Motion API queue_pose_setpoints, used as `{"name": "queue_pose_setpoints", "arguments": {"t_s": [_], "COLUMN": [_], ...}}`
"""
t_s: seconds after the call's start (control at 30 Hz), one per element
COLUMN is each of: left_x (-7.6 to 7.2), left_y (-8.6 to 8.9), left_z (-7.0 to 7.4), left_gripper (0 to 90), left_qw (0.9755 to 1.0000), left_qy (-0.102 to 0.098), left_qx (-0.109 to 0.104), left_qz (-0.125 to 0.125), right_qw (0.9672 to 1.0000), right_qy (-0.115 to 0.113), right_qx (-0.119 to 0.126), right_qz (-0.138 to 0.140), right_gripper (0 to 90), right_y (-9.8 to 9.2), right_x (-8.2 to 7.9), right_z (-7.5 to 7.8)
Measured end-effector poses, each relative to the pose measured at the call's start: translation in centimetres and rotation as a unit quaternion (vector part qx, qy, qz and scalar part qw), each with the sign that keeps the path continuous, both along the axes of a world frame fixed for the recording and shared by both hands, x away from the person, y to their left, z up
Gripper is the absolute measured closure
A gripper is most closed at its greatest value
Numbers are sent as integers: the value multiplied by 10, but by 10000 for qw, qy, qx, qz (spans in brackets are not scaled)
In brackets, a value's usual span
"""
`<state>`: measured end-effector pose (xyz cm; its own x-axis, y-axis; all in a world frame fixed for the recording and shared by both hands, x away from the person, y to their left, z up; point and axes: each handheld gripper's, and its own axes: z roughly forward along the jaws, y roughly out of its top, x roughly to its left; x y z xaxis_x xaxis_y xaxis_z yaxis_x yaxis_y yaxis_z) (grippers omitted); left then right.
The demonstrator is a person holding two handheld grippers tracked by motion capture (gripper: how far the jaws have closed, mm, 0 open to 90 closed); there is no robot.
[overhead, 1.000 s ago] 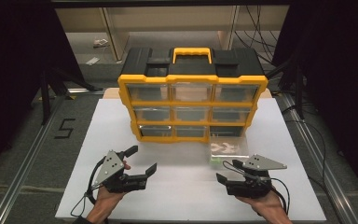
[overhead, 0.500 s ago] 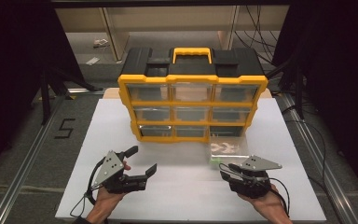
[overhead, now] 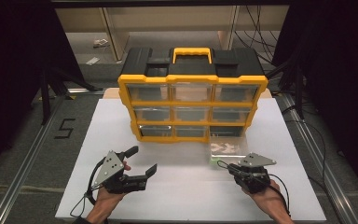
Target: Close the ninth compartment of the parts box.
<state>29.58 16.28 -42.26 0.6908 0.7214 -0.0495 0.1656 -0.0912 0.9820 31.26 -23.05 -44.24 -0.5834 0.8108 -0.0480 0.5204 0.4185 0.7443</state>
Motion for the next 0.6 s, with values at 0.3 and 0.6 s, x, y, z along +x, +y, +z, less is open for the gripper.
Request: {"name": "queue_pose_setpoints", "arguments": {"t_s": [0.3, 0.6], "left_x": [0, 0], "left_y": [0, 0], "left_z": [0, 0], "left_gripper": [133, 134], "left_qw": [10000, 10000], "left_qy": [4, 5], "left_qx": [0, 2], "left_qz": [6, 5], "right_qw": [9999, 9998], "right_qy": [19, -23], "right_qx": [-132, -205], "right_qz": [-29, -84], "right_gripper": [900, 900], "right_y": [1, 0], "right_x": [5, 8], "right_z": [-4, -6]}}
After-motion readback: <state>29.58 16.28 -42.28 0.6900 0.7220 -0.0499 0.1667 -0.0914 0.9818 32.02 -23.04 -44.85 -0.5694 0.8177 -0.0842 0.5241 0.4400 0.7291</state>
